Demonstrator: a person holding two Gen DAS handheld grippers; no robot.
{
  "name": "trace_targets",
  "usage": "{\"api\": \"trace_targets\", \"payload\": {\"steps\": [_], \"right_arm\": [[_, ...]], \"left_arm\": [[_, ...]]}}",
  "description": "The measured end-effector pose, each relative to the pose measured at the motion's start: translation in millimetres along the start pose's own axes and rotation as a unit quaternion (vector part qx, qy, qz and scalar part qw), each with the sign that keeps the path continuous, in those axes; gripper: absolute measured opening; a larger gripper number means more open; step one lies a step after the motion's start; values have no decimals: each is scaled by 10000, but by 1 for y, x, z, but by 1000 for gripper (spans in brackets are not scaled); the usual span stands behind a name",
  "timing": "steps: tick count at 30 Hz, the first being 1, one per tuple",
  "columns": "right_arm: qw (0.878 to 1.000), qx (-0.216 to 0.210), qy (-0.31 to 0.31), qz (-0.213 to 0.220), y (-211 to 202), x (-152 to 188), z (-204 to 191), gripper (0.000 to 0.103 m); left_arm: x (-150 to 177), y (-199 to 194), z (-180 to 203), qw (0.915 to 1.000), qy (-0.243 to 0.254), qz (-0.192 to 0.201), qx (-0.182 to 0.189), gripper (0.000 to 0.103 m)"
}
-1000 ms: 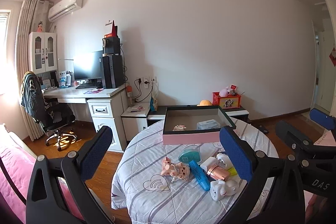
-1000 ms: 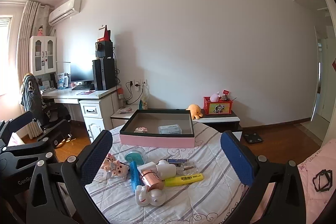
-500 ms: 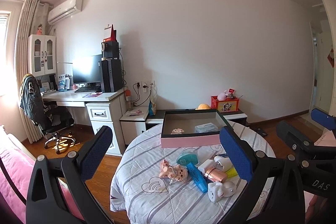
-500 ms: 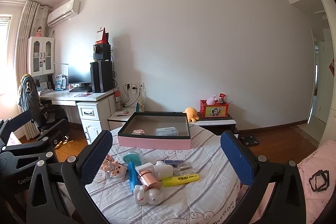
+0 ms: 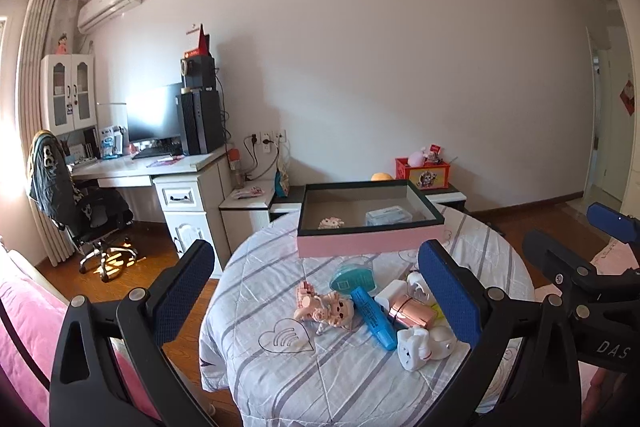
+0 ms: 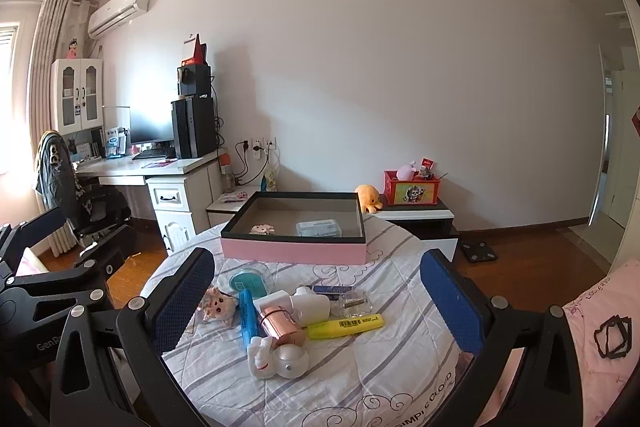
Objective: Organize rigid objects
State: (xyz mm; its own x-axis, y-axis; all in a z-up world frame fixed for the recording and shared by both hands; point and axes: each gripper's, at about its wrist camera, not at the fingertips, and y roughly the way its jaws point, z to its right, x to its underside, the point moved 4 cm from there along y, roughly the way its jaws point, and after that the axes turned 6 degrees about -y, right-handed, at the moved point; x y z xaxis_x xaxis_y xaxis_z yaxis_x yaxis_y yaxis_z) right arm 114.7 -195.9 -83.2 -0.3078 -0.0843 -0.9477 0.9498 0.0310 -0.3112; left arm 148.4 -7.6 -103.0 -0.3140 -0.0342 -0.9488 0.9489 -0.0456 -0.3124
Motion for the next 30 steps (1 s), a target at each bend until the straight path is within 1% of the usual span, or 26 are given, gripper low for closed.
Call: {"api": "trace_targets", "payload": {"steps": [2, 5, 6, 8, 10, 17, 20, 21, 24, 27, 30], "right_arm": [[9998, -22, -4, -189, 12, 9, 1, 103], [9984, -40, -79, -551, 34, 27, 0, 103], [9977, -48, -80, -671, 41, 34, 1, 103], [9961, -53, -35, -879, 53, 48, 5, 103], [9946, -12, 8, -1037, 61, 60, 12, 103], [9882, 145, 193, -1512, 78, 98, 46, 103], [9859, 137, 301, -1642, 84, 109, 57, 103], [9852, 136, 338, -1672, 86, 112, 61, 103], [9836, 91, 424, -1753, 93, 120, 68, 103], [9824, -10, 464, -1811, 103, 124, 71, 103], [9810, -96, 472, -1878, 112, 130, 72, 103]], "left_arm": [[12, 15, -1, 9996, 2, -262, 72, 103], [33, 39, -1, 9978, 1, -663, 64, 103], [39, 45, 1, 9968, -17, -788, 122, 103], [52, 58, 9, 9944, -7, -1033, 204, 103], [66, 70, 20, 9920, 127, -1233, 248, 103], [105, 103, 57, 9812, 364, -1843, 436, 103], [118, 114, 70, 9767, 423, -2048, 487, 103], [122, 116, 75, 9747, 435, -2113, 579, 103], [128, 120, 92, 9722, 525, -2160, 731, 103], [135, 125, 108, 9694, 818, -2206, 698, 103], [143, 135, 116, 9648, 841, -2378, 745, 103]]}}
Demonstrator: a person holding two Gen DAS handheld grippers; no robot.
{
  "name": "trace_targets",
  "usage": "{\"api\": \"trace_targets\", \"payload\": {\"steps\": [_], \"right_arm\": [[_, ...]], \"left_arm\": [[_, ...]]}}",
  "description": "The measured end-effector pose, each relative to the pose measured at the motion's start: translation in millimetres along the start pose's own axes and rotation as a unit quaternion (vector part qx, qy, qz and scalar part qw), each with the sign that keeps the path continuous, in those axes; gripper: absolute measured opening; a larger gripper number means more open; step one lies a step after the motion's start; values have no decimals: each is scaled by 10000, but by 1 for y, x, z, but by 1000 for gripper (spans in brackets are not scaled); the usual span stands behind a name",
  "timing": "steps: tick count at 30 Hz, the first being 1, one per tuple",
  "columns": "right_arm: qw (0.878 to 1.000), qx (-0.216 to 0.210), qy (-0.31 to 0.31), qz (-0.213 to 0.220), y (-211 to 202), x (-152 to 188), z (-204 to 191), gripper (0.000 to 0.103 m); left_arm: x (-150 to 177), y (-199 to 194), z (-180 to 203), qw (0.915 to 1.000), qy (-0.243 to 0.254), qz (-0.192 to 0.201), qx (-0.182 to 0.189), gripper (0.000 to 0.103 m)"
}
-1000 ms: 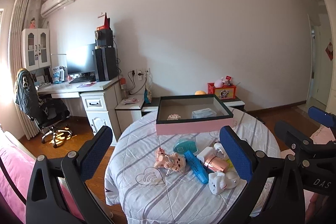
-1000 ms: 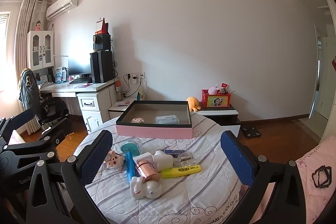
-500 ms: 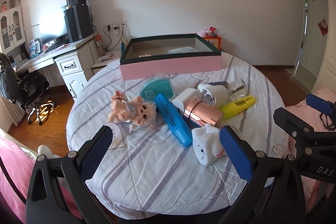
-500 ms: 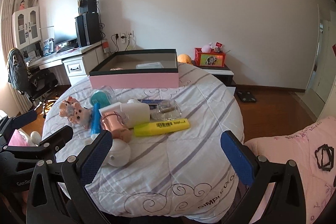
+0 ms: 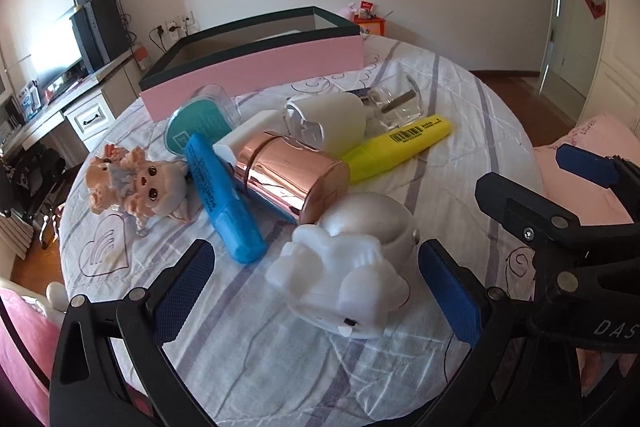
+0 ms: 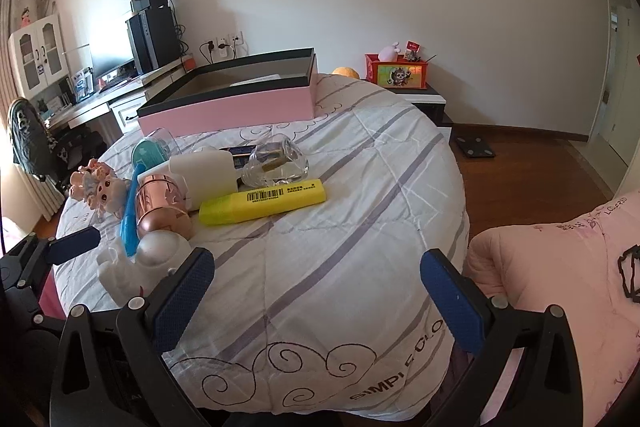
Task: Organize rigid objects
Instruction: 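Grasp white astronaut figure with left tool while right tool grasps clear glass jar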
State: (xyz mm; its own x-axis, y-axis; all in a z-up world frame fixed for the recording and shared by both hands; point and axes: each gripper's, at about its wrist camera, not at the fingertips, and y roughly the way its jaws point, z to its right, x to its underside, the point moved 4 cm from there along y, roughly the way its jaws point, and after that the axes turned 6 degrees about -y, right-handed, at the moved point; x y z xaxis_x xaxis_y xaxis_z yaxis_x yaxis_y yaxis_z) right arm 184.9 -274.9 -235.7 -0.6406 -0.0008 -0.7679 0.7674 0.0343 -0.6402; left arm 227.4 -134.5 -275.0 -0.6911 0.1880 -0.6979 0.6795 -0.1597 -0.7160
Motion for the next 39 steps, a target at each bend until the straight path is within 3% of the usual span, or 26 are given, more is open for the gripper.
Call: {"api": "trace_targets", "payload": {"steps": [1, 3, 5, 6, 9, 19, 30, 35, 37, 39], "right_arm": [[10000, -27, 13, -31, 4, 1, 1, 103], [9999, -95, 37, -61, 7, 1, 1, 103], [9999, -118, 34, -66, 10, 0, 0, 103], [9999, -122, 33, -67, 11, 0, 1, 103], [9999, -143, 38, -85, 16, -2, 0, 103], [9999, 7, -104, -20, 36, -24, -5, 103], [9989, 10, -246, -404, 95, -60, -9, 103], [9972, -412, -321, -535, 108, -66, -10, 84], [9959, -603, -455, -491, 107, -69, -16, 61], [9948, -651, -606, -490, 106, -70, -22, 54]], "left_arm": [[0, 3, -1, 10000, -31, -15, 19, 100], [-2, 5, -3, 9999, -76, -7, 102, 85], [-3, 5, -4, 9999, -87, -6, 134, 59], [-3, 4, -5, 9999, -80, 12, 135, 53], [-4, -1, -10, 9993, -163, -11, 349, 53], [-20, -35, -38, 9974, -359, 405, 466, 53], [-62, -30, -72, 9962, -528, 668, 159, 53], [-70, -20, -79, 9964, -544, 644, 58, 53], [-73, -16, -82, 9965, -565, 616, 28, 53], [-75, -12, -85, 9965, -591, 593, 12, 53]]}}
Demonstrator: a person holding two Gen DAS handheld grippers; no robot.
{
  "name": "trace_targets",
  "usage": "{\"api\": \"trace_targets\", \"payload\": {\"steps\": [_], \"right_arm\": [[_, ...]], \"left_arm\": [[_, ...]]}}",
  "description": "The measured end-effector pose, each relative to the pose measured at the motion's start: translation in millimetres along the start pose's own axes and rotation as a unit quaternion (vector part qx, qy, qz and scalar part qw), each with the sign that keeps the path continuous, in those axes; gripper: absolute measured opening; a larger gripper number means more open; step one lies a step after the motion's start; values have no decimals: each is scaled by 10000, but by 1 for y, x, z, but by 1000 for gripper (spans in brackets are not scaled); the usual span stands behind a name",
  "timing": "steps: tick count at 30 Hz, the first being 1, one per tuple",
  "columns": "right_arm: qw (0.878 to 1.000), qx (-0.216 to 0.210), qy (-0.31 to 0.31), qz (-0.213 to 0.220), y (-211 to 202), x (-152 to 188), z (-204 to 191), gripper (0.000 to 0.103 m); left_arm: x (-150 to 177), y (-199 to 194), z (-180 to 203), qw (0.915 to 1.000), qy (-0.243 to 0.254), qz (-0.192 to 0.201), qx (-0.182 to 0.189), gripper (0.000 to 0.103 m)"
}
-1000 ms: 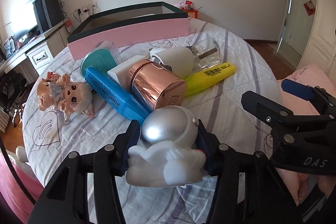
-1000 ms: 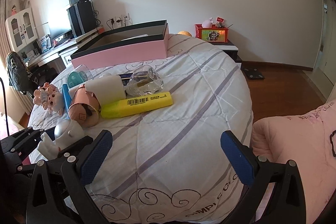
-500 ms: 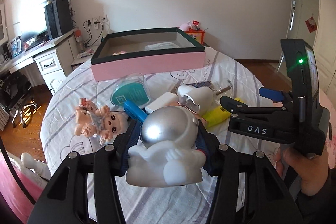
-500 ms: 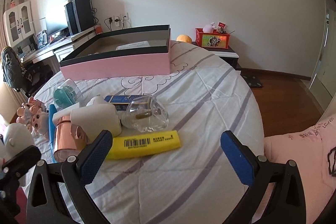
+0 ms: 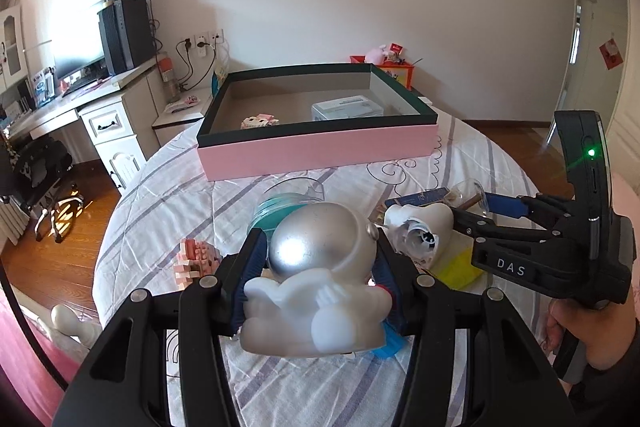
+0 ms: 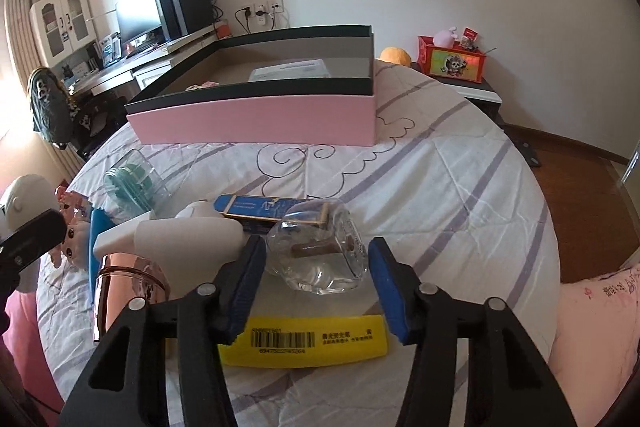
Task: Organize rigid objects
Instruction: 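Grasp white astronaut figure with left tool while right tool grasps clear glass jar, then lower astronaut into pink box with left tool while right tool releases glass jar there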
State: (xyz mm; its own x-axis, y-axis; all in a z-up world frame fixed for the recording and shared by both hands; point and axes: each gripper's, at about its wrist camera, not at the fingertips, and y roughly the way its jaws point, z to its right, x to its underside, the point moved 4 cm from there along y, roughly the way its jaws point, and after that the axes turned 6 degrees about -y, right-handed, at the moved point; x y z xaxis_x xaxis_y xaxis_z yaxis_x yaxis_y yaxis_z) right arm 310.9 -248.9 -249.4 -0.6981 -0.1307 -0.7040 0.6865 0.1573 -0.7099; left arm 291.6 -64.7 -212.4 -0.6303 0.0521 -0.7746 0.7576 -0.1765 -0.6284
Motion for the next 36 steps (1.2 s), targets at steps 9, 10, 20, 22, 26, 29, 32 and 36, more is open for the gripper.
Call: {"api": "trace_targets", "payload": {"steps": [9, 10, 20, 22, 26, 29, 32, 36], "right_arm": [[9998, -204, 26, -51, 7, -8, 5, 54], [9998, -183, -13, -38, 7, -8, 4, 54], [9986, 191, -263, 406, -20, -28, -4, 54], [9977, 214, -322, 548, -26, -35, -6, 54], [9959, 252, -496, 714, -34, -57, -12, 54], [9936, 307, -663, 857, -37, -77, -15, 54], [9916, 334, -802, 957, -32, -100, -17, 54], [9913, 333, -865, 932, -9, -128, -13, 54]], "left_arm": [[-3, 8, -3, 9999, -4, -105, -16, 53], [-4, 8, -3, 9999, 9, -101, -27, 53], [-29, 6, -1, 9998, 165, 42, -119, 53], [-39, 7, 1, 9996, 245, 102, -137, 53], [-65, 13, -1, 9992, 352, 169, -100, 53], [-88, 27, -5, 9986, 454, 161, -213, 53], [-113, 44, -9, 9983, 534, 119, -191, 53], [-141, 78, -18, 9983, 548, -104, -180, 53]]}}
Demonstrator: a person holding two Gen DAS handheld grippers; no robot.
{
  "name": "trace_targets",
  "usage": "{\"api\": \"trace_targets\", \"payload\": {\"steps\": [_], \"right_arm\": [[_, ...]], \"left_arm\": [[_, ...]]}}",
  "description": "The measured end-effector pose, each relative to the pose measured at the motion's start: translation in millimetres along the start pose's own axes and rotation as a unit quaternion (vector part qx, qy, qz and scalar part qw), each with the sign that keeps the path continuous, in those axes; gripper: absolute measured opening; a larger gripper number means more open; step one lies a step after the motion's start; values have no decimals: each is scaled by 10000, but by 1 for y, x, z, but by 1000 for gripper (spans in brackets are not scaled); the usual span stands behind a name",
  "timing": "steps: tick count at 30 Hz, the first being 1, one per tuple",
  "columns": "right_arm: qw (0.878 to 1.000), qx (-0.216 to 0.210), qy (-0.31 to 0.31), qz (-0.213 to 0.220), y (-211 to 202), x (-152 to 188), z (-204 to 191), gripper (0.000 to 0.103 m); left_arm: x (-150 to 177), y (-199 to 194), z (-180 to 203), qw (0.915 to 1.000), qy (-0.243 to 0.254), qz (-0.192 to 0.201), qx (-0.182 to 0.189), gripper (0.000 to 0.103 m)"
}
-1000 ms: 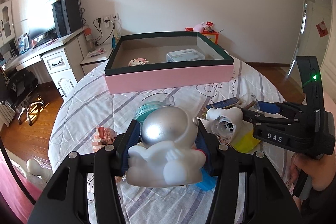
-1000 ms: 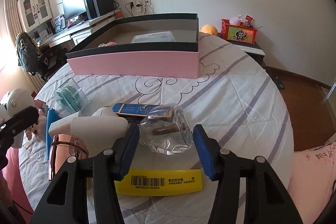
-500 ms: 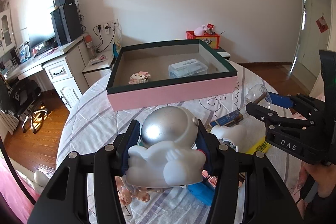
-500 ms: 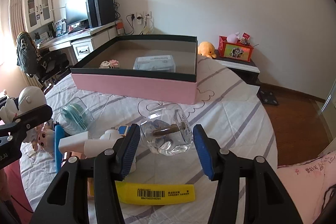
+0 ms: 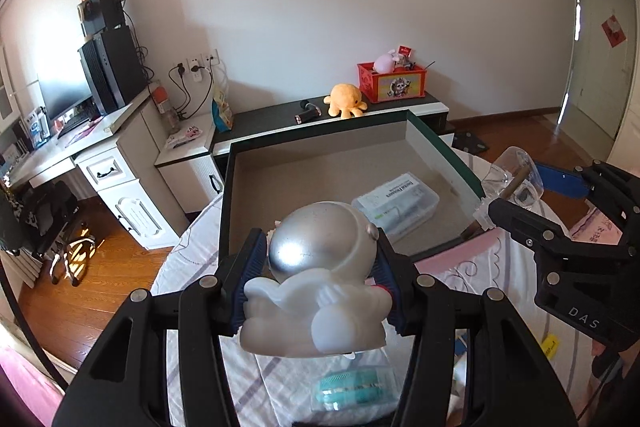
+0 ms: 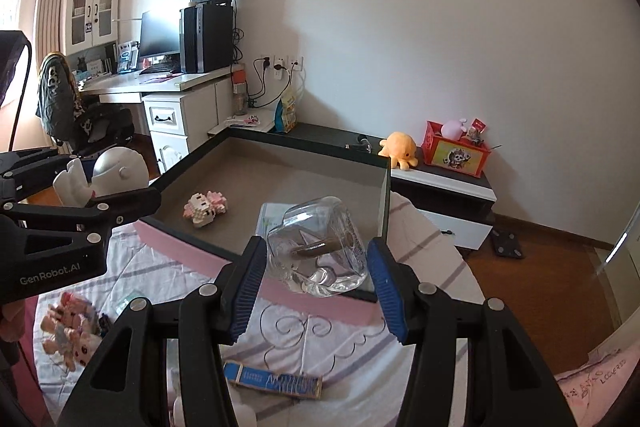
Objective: Organize rigid objects
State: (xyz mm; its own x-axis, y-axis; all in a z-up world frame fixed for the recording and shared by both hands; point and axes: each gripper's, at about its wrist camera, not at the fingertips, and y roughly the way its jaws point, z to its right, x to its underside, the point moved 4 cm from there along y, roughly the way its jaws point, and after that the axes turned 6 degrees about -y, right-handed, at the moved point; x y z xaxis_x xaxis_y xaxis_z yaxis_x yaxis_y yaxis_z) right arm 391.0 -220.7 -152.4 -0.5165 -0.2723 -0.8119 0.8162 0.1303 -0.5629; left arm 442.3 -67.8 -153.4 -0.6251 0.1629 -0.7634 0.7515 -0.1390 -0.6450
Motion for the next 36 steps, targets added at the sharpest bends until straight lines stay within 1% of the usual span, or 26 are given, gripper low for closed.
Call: {"api": "trace_targets", "payload": {"steps": [2, 4, 5, 8, 10, 12, 15, 16, 17, 18, 19, 20, 21, 22, 23, 24, 26, 27, 29, 32, 33, 36], "right_arm": [[9999, 26, -17, -95, 19, -7, 5, 54], [9998, 14, 18, -197, 36, -10, 9, 54], [9996, -2, 23, -277, 45, -9, 11, 54], [9988, -109, 44, -472, 66, -3, 12, 54], [9982, -170, 36, -579, 76, 2, 9, 54], [9973, -237, 3, -689, 85, 8, 6, 54], [9963, -309, 33, -802, 92, 16, 5, 54], [9964, -328, 91, -776, 92, 17, 6, 54], [9965, -327, 147, -761, 92, 18, 7, 54], [9963, -333, 173, -779, 91, 18, 7, 54], [9961, -352, 204, -777, 90, 18, 8, 55], [9963, -367, 254, -739, 86, 17, 8, 55], [9962, -382, 312, -718, 82, 17, 10, 59], [9960, -378, 380, -712, 77, 17, 11, 68], [9961, -360, 444, -676, 71, 16, 12, 74], [9964, -329, 498, -603, 63, 15, 12, 83], [9970, -310, 588, -395, 39, 12, 12, 83], [9969, -313, 655, -305, 27, 12, 11, 83], [9962, -307, 809, -62, -2, 9, 9, 86], [9956, -169, 886, 261, -47, 11, -1, 100], [9953, -148, 881, 380, -62, 11, -6, 103], [9940, -112, 839, 697, -104, 15, -25, 103]], "left_arm": [[-9, 19, -4, 9999, -20, -127, 25, 53], [-14, 40, -6, 9994, -39, -323, 131, 53], [-14, 51, -5, 9989, -23, -430, 165, 53], [-11, 80, -2, 9977, 53, -670, 65, 53], [-7, 97, 2, 9962, 53, -864, 108, 53], [-2, 109, 5, 9949, 103, -1007, 27, 53], [-1, 114, 6, 9937, 114, -1115, -16, 55], [0, 113, 4, 9938, 100, -1111, -17, 62], [-1, 111, 3, 9940, 69, -1089, -49, 68], [-1, 108, 2, 9946, 54, -1035, -94, 80], [-1, 103, 1, 9953, 59, -956, -146, 86], [-2, 99, 0, 9958, 54, -891, -187, 86], [-2, 93, -2, 9962, 24, -852, -199, 86], [-3, 84, -4, 9966, -29, -801, -182, 87], [-3, 74, -8, 9972, -87, -724, -162, 89], [-2, 62, -11, 9978, -137, -623, -156, 91], [-1, 34, -15, 9990, -216, -331, -227, 101], [2, 17, -17, 9991, -254, -145, -300, 102], [8, -16, -18, 9985, -340, 204, -390, 103], [22, -64, -23, 9956, -581, 587, -448, 103], [29, -80, -24, 9944, -651, 702, -442, 103], [51, -124, -23, 9914, -804, 966, -360, 103]]}}
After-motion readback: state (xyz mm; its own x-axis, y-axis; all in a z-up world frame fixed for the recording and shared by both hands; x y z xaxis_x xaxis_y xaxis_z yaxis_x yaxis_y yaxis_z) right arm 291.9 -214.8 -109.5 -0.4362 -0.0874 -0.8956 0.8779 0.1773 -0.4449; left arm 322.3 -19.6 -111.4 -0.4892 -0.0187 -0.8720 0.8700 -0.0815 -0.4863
